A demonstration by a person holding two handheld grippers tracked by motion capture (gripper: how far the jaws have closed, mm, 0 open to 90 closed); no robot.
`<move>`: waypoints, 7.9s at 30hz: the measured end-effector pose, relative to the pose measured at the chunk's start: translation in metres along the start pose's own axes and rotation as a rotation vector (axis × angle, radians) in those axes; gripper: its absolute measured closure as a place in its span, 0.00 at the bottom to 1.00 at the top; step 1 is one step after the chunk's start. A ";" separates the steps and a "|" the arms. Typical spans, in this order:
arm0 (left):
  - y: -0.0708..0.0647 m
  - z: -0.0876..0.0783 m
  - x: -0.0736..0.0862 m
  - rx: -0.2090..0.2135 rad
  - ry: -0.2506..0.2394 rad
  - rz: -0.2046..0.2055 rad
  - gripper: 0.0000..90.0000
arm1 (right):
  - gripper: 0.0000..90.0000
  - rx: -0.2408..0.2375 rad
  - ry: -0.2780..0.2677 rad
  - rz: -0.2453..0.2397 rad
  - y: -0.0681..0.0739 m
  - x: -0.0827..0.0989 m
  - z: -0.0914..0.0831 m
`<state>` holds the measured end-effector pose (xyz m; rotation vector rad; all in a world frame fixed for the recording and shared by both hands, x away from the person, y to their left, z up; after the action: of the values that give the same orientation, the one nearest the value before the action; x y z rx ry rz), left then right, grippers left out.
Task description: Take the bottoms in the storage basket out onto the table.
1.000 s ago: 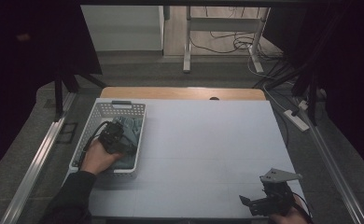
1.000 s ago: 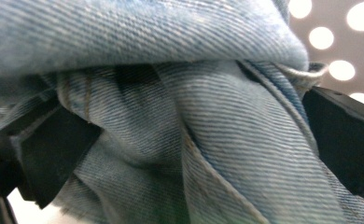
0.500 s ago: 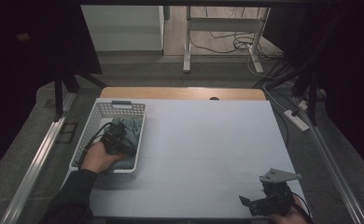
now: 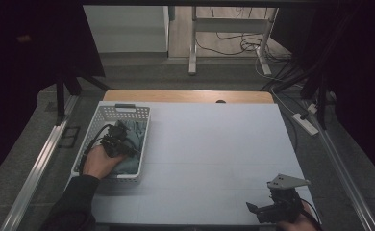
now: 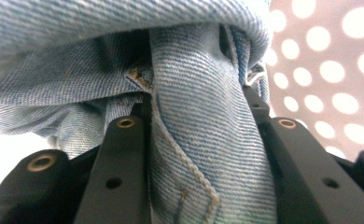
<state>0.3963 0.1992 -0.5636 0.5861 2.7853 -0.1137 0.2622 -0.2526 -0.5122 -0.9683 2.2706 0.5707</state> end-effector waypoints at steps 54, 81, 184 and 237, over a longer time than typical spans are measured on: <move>-0.027 -0.132 -0.057 0.045 -0.350 0.111 0.73 | 0.00 0.001 -0.011 0.016 -0.001 -0.001 -0.001; -0.077 -0.139 -0.094 0.070 -0.363 0.232 0.73 | 0.00 -0.004 -0.014 0.014 -0.001 0.000 -0.001; -0.225 0.016 -0.152 0.125 -0.289 0.415 0.67 | 0.00 -0.014 -0.014 -0.018 0.002 0.000 -0.002; -0.220 0.050 -0.150 0.157 -0.322 0.391 0.19 | 0.00 -0.020 -0.008 -0.028 0.003 0.000 -0.001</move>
<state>0.4514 -0.0657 -0.5627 1.0377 2.3194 -0.3132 0.2595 -0.2517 -0.5110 -1.0043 2.2444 0.5857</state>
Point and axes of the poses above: each handheld gripper's, and its own axes: z roughly forward along the jaws, x roughly out of its underside, y roughly to its left, the point moved 8 cm from there along z, roughly forward along the jaws, and after that the axes turned 11 degrees about -x, right-handed, at the moved point
